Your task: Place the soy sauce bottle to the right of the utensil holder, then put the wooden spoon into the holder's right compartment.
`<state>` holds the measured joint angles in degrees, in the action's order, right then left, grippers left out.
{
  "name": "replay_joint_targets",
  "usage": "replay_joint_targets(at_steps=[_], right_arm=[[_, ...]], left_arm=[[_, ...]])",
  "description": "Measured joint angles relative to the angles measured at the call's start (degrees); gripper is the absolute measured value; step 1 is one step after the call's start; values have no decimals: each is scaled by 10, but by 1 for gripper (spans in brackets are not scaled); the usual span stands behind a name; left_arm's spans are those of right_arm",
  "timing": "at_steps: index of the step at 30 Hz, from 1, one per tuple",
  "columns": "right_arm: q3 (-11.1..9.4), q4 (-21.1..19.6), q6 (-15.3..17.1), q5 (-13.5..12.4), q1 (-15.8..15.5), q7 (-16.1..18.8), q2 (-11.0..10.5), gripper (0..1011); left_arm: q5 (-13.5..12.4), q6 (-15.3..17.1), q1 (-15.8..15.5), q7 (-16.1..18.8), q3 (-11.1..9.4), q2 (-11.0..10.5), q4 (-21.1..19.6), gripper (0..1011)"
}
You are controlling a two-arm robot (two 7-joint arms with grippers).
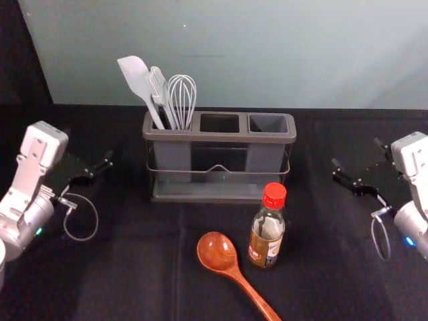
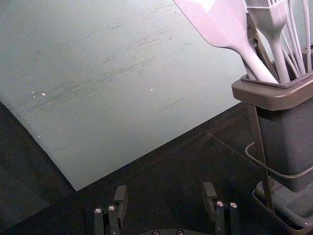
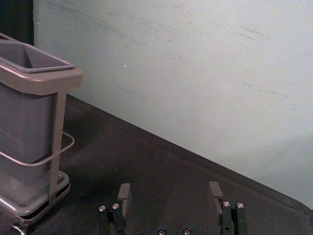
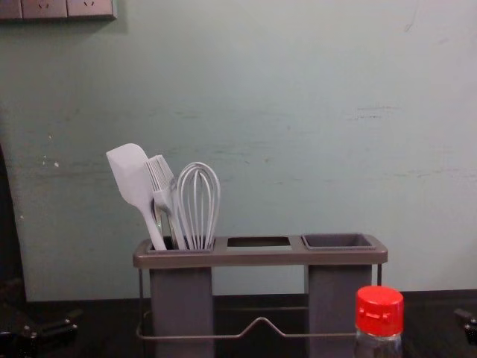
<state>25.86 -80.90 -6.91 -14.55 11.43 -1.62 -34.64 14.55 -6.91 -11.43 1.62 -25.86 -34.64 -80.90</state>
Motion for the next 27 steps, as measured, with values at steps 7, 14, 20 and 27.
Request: replay_joint_targets(at_steps=[7,14,20,27], right_arm=[[0,0,0,0,0,0,0,1004],[0,0,0,0,0,0,0,1004],[0,0,0,0,0,0,0,1004],[0,0,0,0,0,0,0,1004]], left_arm=[[0,0,0,0,0,0,0,1005],[0,0,0,0,0,0,0,1005],[0,0,0,0,0,0,0,1005],[0,0,0,0,0,0,0,1005]])
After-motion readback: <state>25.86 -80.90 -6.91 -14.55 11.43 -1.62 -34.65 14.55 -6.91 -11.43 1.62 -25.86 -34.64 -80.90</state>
